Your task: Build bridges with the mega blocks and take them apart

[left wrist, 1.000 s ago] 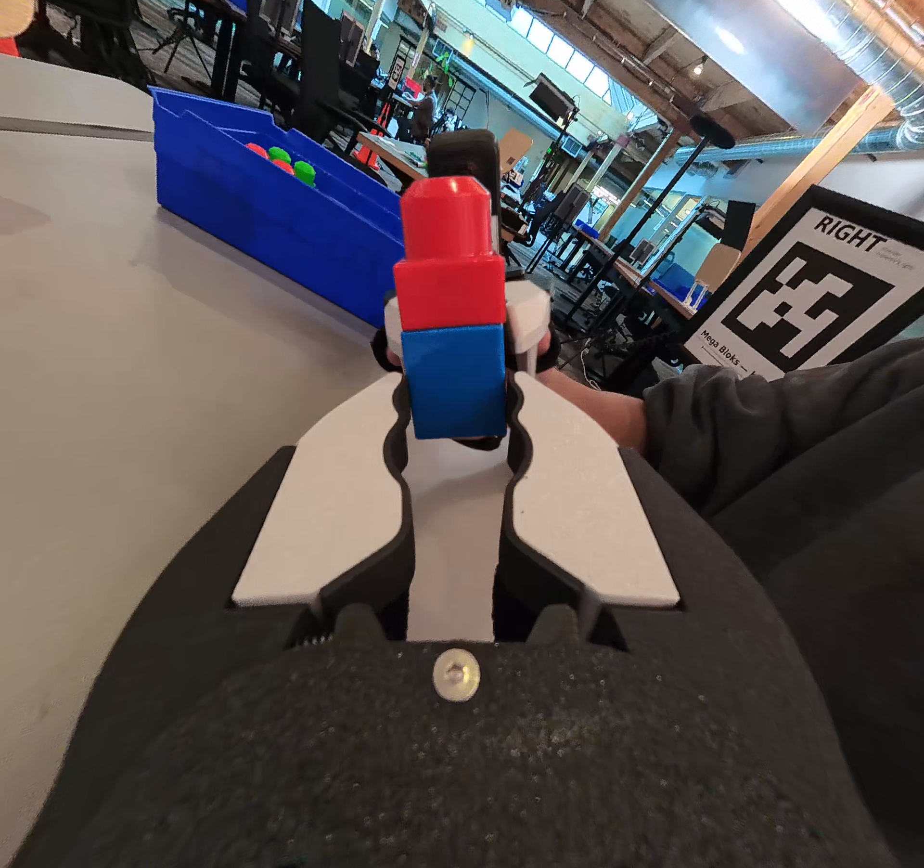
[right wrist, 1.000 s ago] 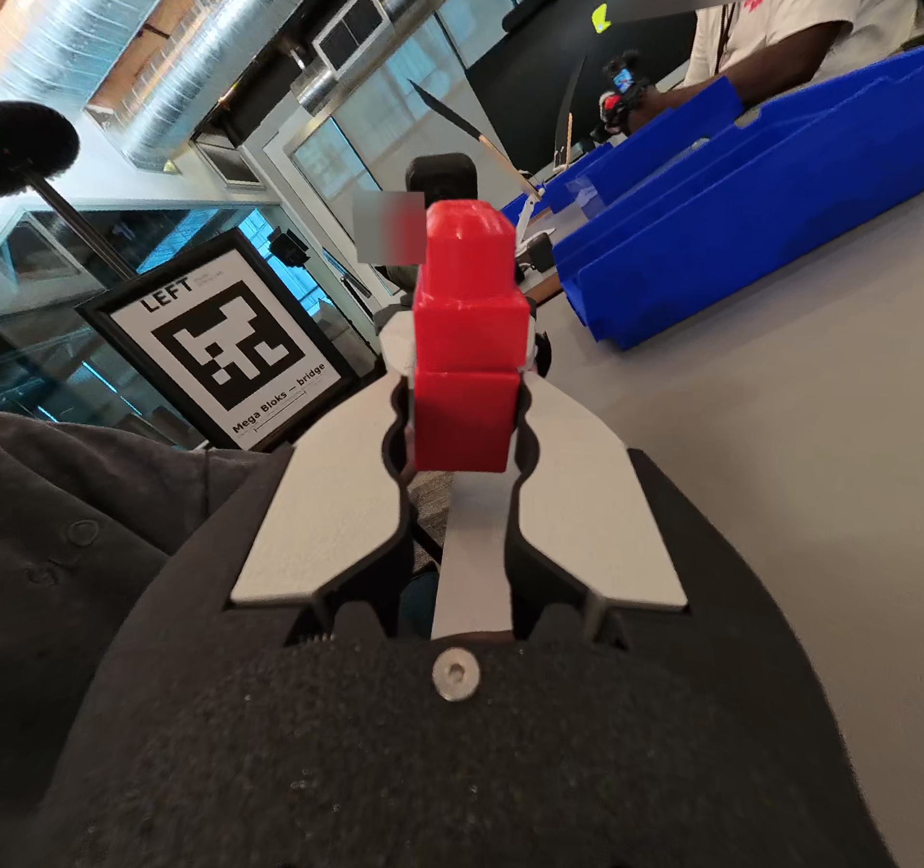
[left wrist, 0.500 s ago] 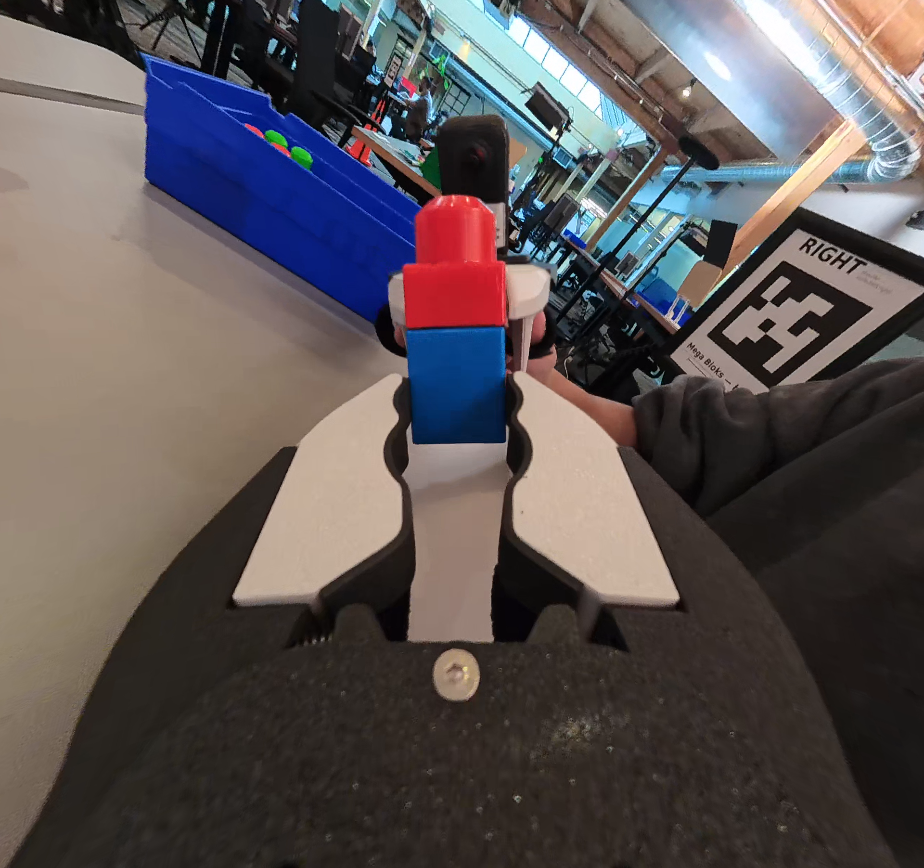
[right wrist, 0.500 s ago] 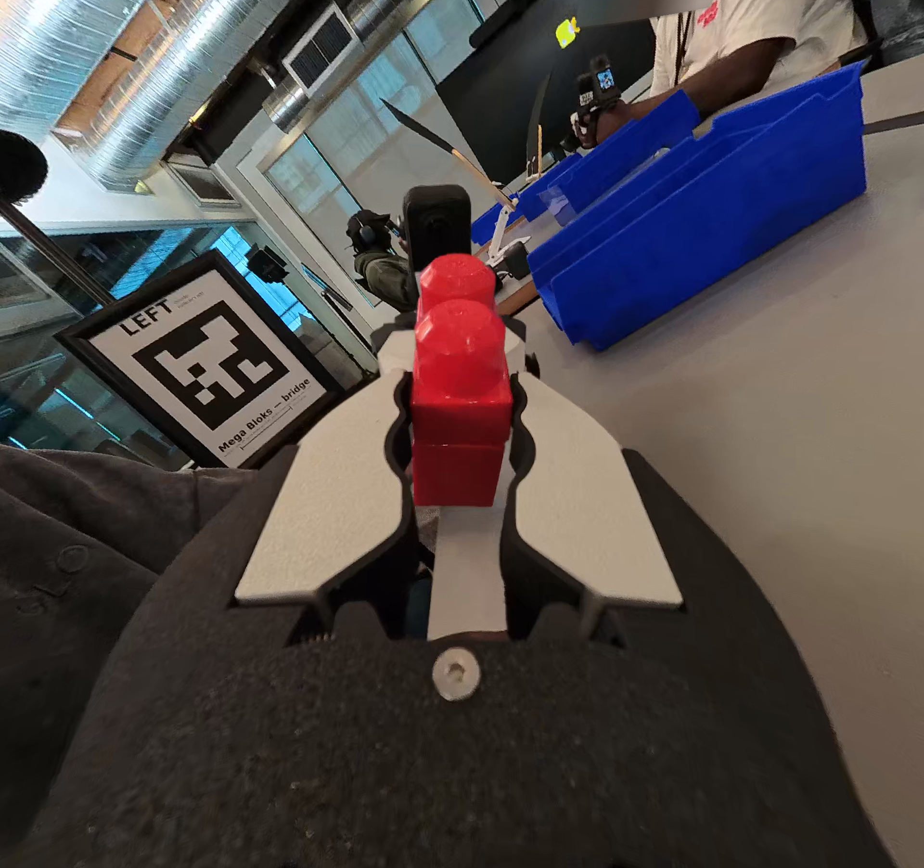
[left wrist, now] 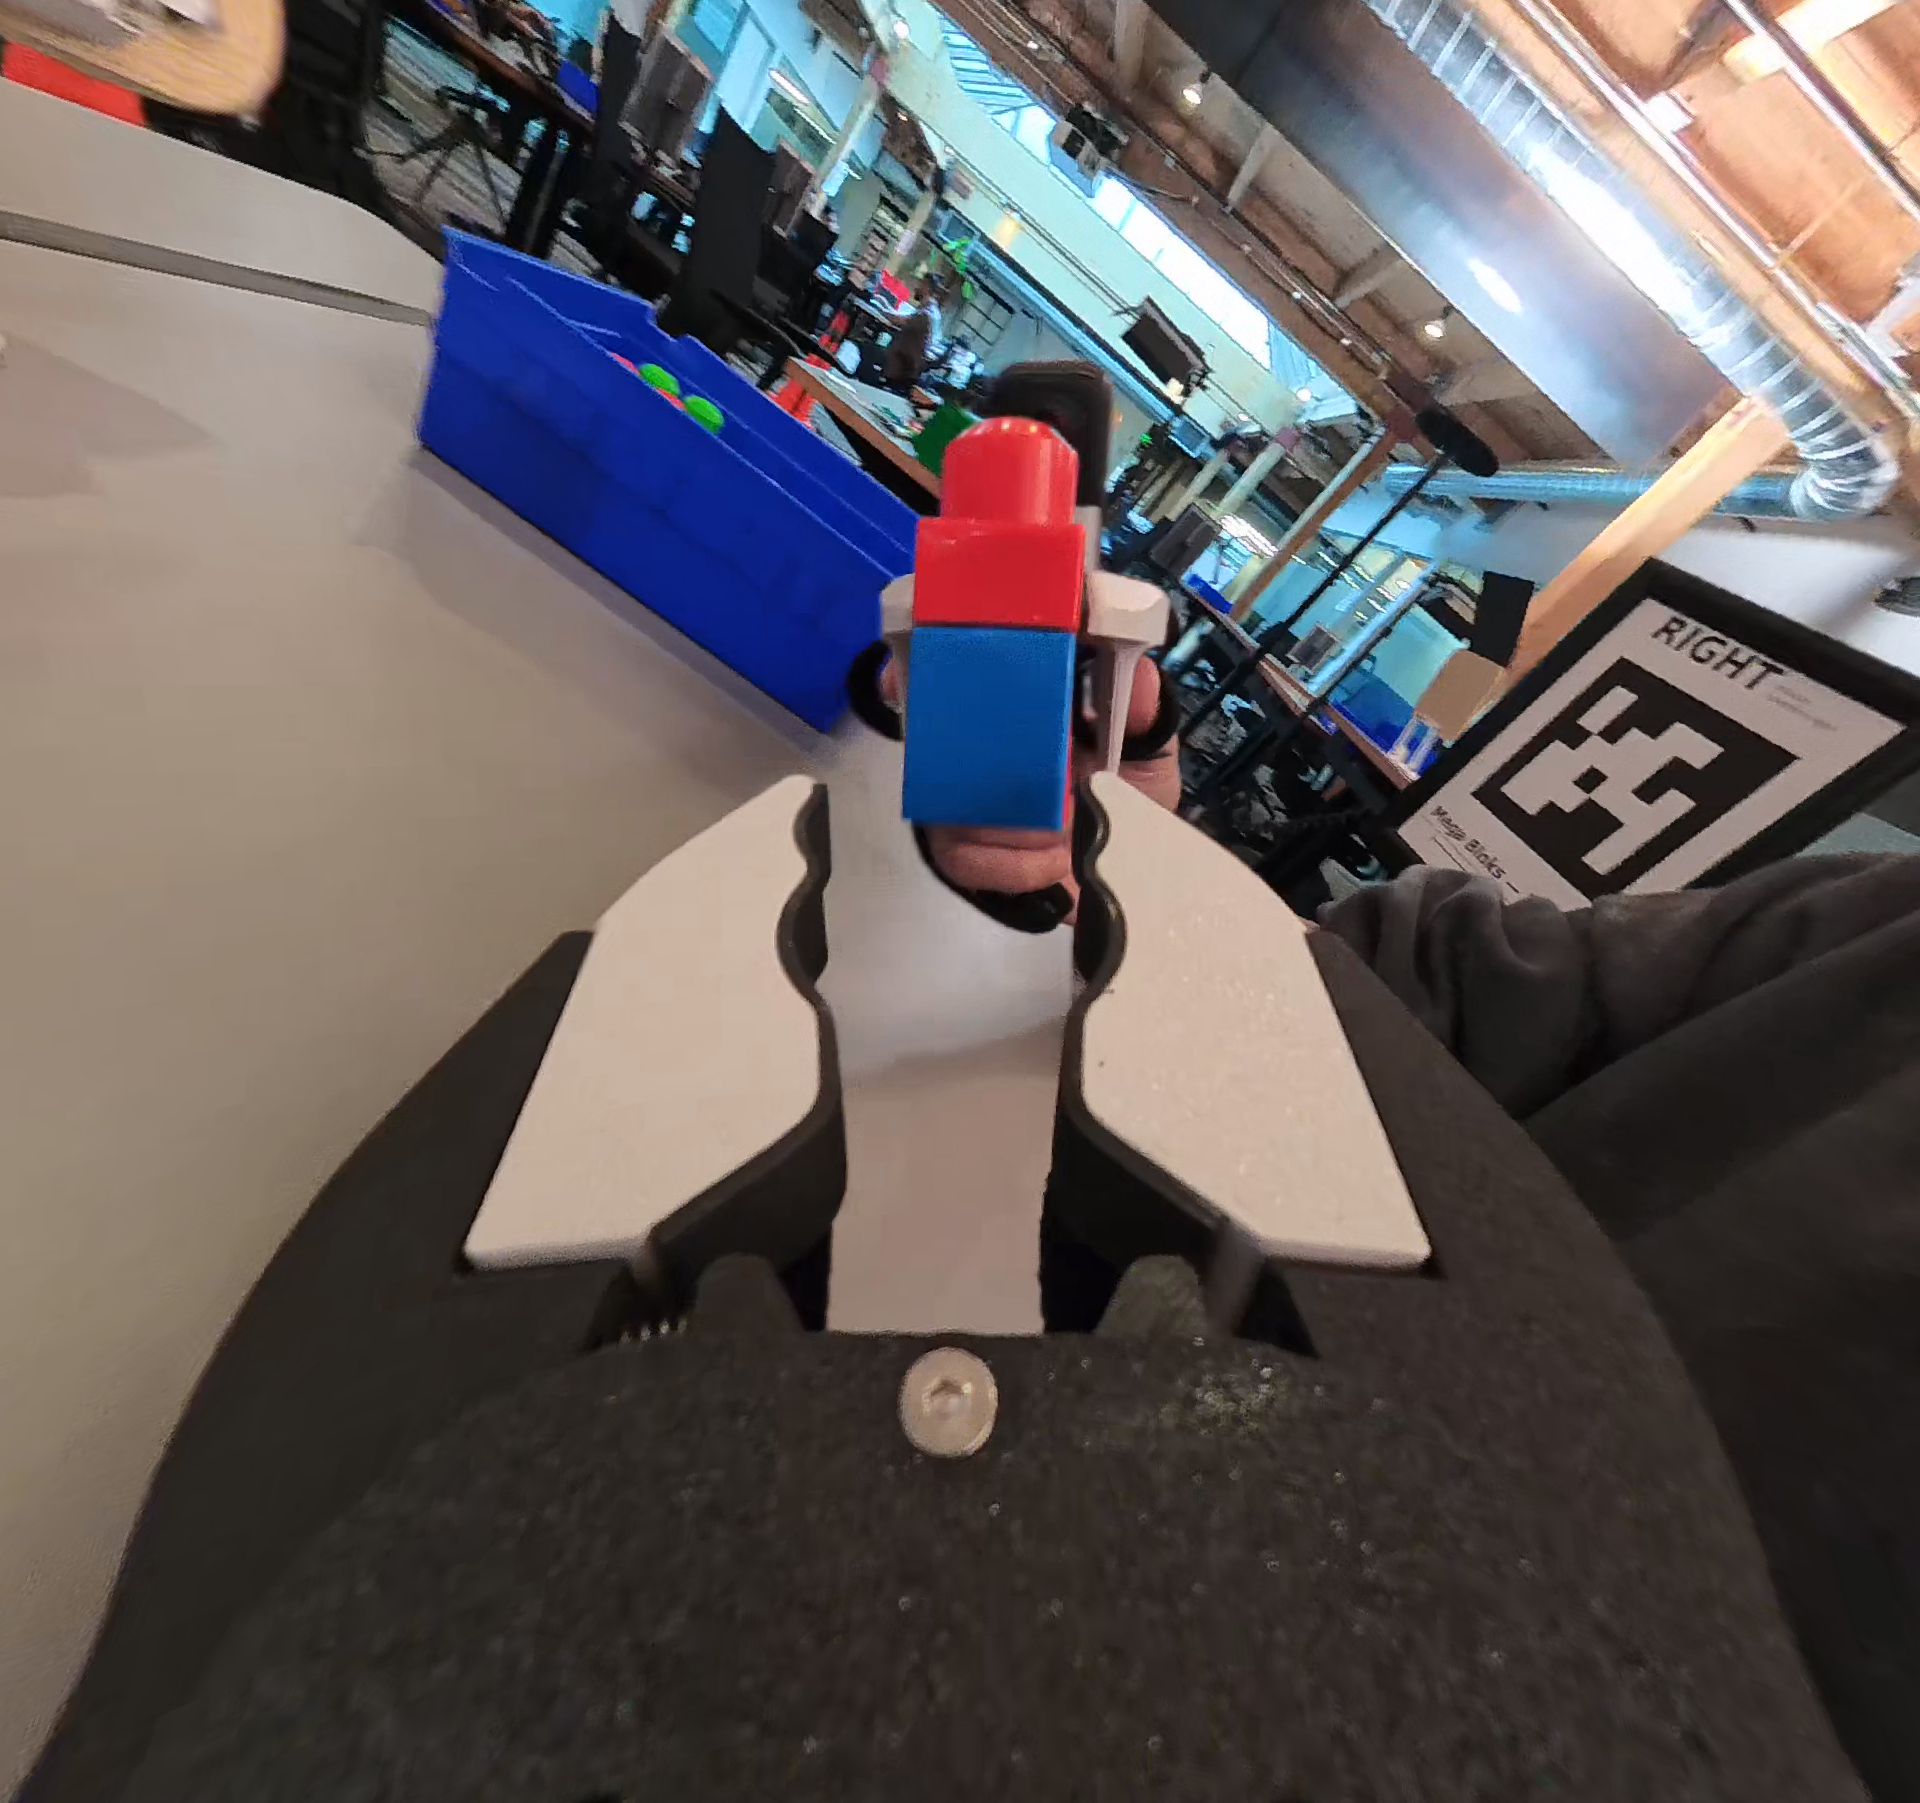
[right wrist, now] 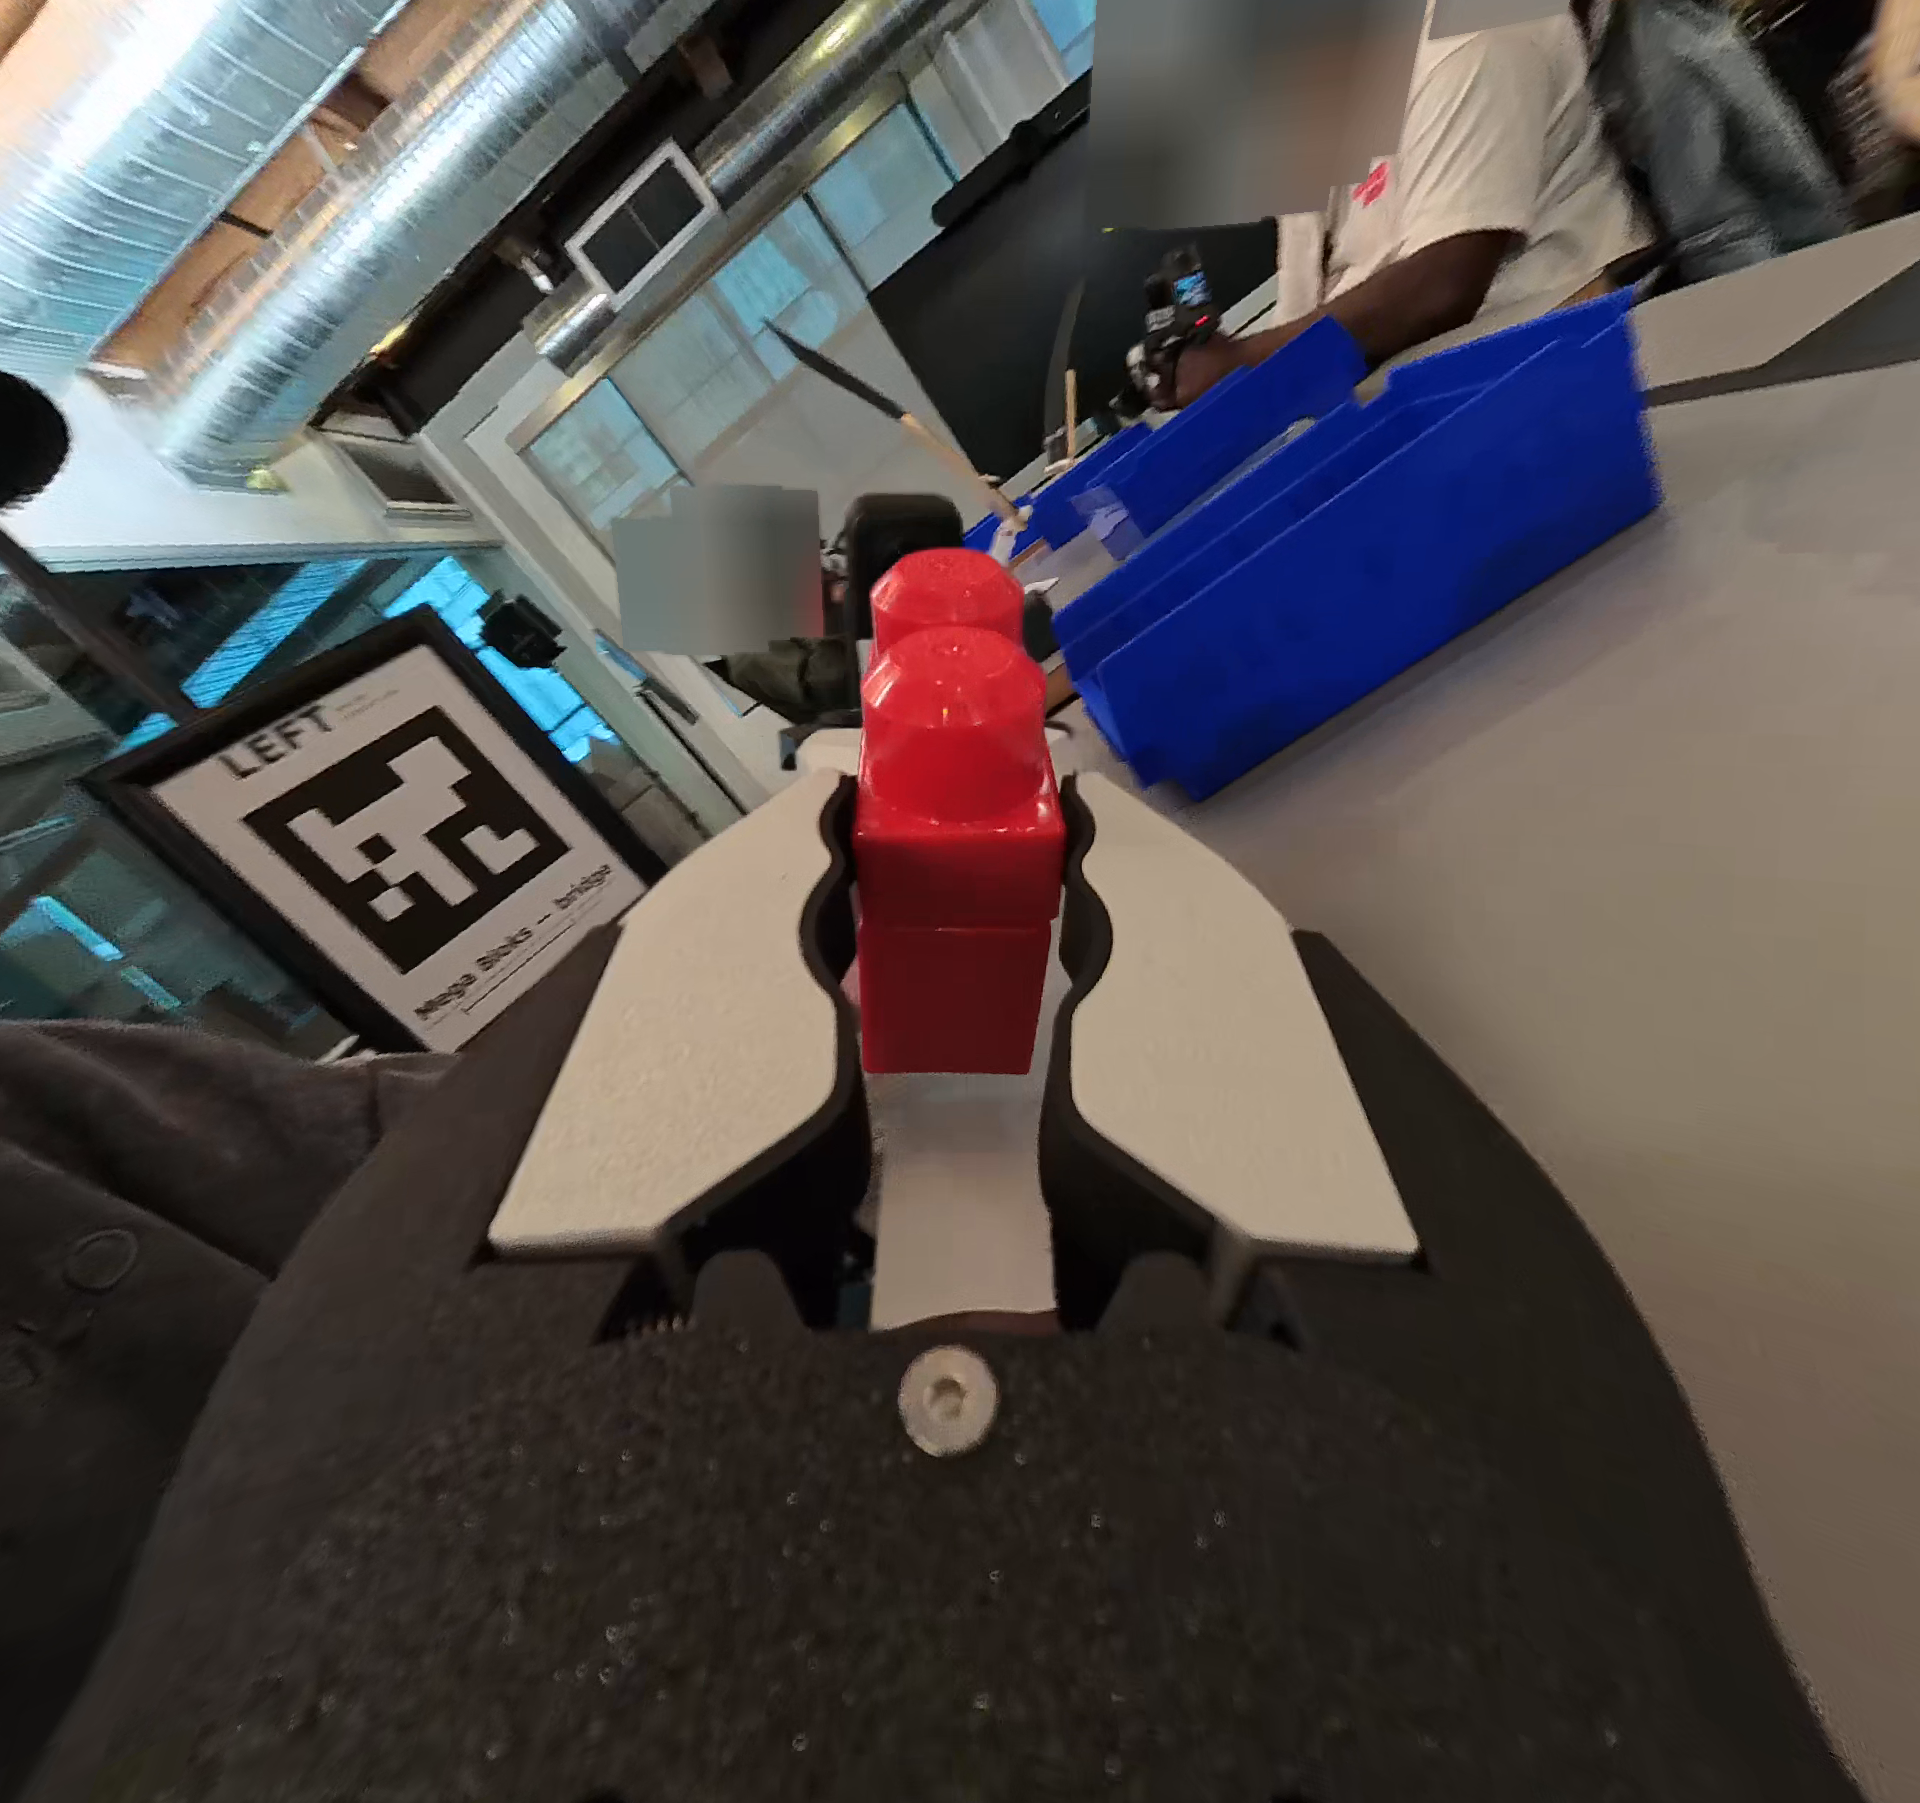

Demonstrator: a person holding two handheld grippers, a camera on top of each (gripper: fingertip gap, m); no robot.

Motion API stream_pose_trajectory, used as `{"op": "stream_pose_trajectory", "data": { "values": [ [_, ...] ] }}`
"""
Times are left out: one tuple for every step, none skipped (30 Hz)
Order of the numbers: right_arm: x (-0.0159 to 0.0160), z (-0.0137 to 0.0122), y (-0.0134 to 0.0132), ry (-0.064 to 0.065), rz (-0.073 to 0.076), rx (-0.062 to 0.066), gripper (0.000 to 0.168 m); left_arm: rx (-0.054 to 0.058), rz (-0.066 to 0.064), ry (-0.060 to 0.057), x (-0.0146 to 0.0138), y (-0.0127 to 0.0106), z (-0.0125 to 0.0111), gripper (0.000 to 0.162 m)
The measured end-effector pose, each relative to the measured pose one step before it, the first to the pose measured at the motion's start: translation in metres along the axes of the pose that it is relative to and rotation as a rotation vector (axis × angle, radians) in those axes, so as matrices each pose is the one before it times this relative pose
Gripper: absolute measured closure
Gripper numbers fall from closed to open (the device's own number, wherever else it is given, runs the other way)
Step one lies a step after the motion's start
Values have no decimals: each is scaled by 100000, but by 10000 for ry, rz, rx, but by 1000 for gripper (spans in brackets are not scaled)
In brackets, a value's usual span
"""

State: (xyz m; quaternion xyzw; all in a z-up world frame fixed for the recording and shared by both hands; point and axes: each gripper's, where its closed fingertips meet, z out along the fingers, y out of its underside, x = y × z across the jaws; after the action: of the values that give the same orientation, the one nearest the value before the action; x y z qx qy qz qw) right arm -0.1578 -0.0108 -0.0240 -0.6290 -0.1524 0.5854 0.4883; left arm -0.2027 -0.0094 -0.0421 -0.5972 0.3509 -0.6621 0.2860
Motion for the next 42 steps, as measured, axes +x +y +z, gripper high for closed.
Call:
{"op": "stream_pose_trajectory", "data": {
  "values": [
    [465,-537,-608,456,-270,155,132,109,84,-296,-440,-371,-574,118],
    [355,-507,-594,411,-376,129,132,134,244,-488,-577,-451,-574,116],
    [259,-406,-468,342,-360,38,132,95,406,-775,-877,-431,-519,112],
    [379,-405,-516,479,-425,99,132,9,533,-1083,-1269,-308,-408,107],
    [305,-349,-435,419,-403,54,132,-26,615,-1293,-1561,-154,-273,101],
    [350,-348,-465,483,-391,34,132,-13,623,-1389,-1660,5,-116,96],
    [574,-512,-689,681,-455,117,132,53,549,-1261,-1402,135,58,91],
    [529,-700,-1001,655,-561,229,132,107,450,-877,-755,246,270,89],
    [962,-962,-1379,896,-687,254,132,19,391,-656,-372,395,394,84],
    [1419,-1175,-1742,1013,-723,295,132,-56,376,-617,-308,429,411,80],
    [1818,-1301,-1915,969,-660,313,132,15,354,-423,-62,298,337,80],
    [2406,-1357,-1705,1065,-570,183,132,135,238,-212,163,121,228,80],
    [2890,-1277,-1270,1065,-376,116,132,267,75,-88,268,-35,107,82],
    [3228,-969,-545,1025,-220,-84,132,319,-1,54,381,-130,38,86],
    [3105,-486,120,793,-188,-201,132,242,-25,137,408,-77,40,87],
    [2741,-39,738,543,104,-264,132,167,-95,136,314,15,54,88],
    [1915,550,1044,125,286,-318,132,113,-162,178,292,123,65,89],
    [1211,1084,1274,-155,354,-462,132,70,-195,233,301,186,89,89],
    [1295,1283,1290,58,351,-456,132,57,-213,234,262,112,97,90],
    [1406,1148,1087,205,143,-414,132,25,-168,251,265,-56,44,89],
    [1373,766,1007,315,-45,-479,132,41,-76,173,142,-125,-19,91],
    [1207,372,837,290,27,-412,132,55,-37,2,-121,-39,-48,92],
    [1123,109,989,268,56,-575,132,-35,-66,-25,-213,99,-27,92],
    [1115,17,998,334,-125,-603,132,-54,-123,71,-106,73,-46,92],
    [1135,112,827,400,-354,-442,132,32,-183,101,-49,-48,-70,93],
    [967,343,941,344,-314,-567,132,64,-212,50,-76,-67,-101,93],
    [616,433,635,186,-130,-371,132,47,-190,46,-53,-48,-72,94],
    [491,493,504,201,-122,-330,132,41,-136,97,56,-53,-25,94],
    [543,489,466,332,-207,-360,132,-2,-79,95,88,-1,27,95],
    [485,395,60,390,-357,-54,131,-33,-25,6,-17,60,29,95],
    [190,417,38,223,-386,-57,131,2,11,-24,-33,10,-4,95],
    [88,489,255,134,-253,-203,131,18,18,38,60,-28,9,96],
    [92,524,402,104,-124,-304,131,-3,4,69,107,-4,21,96],
    [-51,471,237,-12,-104,-161,131,-11,-4,54,93,27,26,96],
    [84,309,145,67,-57,-95,131,-10,1,57,103,6,34,96],
    [203,158,102,126,-44,-106,131,6,4,98,175,-18,19,96],
    [-57,39,5,-81,6,-35,131,20,14,85,167,-19,5,96],
    [-149,-18,280,-150,126,-205,131,-10,39,8,66,20,11,97],
    [-12,-77,601,-48,227,-399,131,-47,55,-33,-11,82,27,97],
    [29,-122,525,-1,188,-296,131,-37,31,14,45,56,13,97],
    [41,-266,399,-47,105,-190,131,0,-13,71,128,5,6,97],
    [97,-261,563,-18,252,-297,131,21,-19,46,95,-30,-11,97]
  ]
}}
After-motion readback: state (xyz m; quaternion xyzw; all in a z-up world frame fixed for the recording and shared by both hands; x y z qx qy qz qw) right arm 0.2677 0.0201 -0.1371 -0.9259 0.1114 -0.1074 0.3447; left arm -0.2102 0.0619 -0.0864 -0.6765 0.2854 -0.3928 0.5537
